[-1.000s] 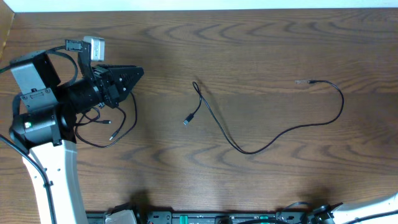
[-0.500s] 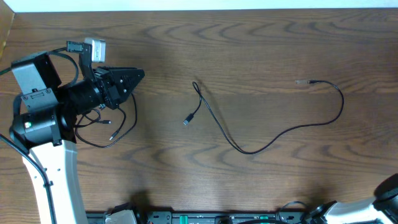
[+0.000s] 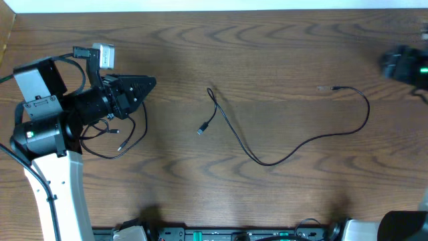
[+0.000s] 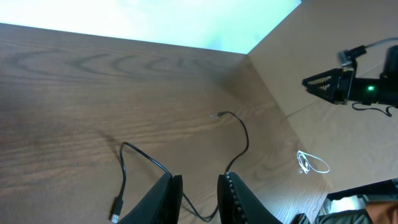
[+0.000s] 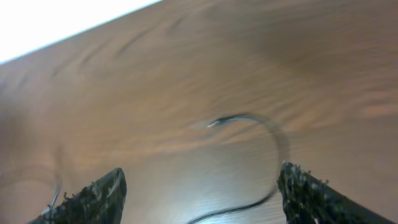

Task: Untangle cables
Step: 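Bring the right gripper back to the black cable at center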

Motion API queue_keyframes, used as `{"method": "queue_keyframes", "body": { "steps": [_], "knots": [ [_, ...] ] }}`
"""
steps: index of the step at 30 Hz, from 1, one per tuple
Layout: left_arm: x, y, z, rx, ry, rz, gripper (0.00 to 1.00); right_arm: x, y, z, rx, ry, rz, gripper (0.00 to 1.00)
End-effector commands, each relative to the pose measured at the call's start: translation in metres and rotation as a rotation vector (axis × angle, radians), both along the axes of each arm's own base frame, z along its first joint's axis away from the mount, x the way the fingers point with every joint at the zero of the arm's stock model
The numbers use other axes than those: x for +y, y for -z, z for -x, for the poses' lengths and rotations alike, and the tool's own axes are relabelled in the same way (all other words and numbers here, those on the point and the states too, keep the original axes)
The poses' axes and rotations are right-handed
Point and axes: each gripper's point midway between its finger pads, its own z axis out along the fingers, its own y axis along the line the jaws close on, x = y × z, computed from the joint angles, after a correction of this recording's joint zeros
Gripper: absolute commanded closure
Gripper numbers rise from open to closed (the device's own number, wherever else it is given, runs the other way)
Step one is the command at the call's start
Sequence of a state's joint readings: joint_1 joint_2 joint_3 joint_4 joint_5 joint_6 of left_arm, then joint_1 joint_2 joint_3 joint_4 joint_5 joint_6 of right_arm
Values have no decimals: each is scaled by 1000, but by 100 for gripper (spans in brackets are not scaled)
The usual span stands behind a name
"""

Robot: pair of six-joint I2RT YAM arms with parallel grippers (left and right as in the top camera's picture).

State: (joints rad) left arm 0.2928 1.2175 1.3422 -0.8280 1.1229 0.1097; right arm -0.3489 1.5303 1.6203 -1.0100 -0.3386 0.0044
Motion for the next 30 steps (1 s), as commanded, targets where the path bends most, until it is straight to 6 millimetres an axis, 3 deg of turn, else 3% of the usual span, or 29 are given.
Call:
{"method": "queue_keyframes", "body": {
  "steps": [1,3,7,11,18,30],
  "knots": [
    [0,0,1,-9,5,-8,75,61,4,0,-2,-255,-14,22],
    [0,0,1,-9,5,-7,75,86,10,2,23,-326,-16,15],
    [0,1,2,-5,5,-6,75,132,22,7,67,-466,-12,12],
    [3,4,0,8,-13,-22,75,162,31,7,88,-543,-2,1],
    [5,7,0,19,-26,-34,75,192,50,10,122,-670,29,3],
    [4,10,3,42,-25,-28,75,217,122,17,206,-803,93,9]
  ]
}}
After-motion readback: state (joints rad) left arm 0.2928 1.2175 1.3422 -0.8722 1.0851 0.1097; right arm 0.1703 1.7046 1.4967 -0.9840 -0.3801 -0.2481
